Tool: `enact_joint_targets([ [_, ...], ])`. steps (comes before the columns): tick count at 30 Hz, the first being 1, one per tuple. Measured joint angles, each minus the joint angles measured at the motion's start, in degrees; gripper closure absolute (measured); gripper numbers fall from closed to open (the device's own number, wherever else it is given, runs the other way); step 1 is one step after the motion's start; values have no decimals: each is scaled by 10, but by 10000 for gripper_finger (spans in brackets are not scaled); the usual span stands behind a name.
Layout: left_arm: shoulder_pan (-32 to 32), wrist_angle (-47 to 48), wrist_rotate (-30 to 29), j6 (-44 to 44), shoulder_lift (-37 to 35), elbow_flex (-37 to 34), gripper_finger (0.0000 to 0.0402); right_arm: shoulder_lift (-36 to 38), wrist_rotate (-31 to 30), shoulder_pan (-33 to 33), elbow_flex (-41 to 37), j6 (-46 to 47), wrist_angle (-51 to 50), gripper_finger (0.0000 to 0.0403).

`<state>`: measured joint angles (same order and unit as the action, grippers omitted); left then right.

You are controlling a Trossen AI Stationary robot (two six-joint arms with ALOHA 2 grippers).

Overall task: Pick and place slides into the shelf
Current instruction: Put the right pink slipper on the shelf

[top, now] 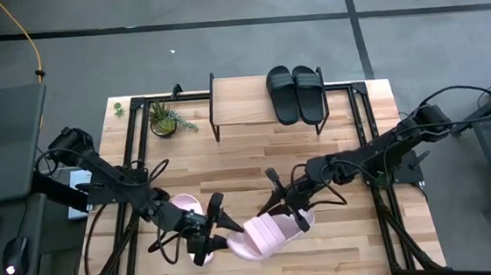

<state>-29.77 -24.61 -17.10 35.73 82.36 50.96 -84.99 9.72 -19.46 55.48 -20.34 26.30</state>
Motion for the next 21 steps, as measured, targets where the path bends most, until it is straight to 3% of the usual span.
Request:
enact_joint_targets([
  [21,6,-24,6,-4,8,0,195,0,2,0,0,-2,10,403],
])
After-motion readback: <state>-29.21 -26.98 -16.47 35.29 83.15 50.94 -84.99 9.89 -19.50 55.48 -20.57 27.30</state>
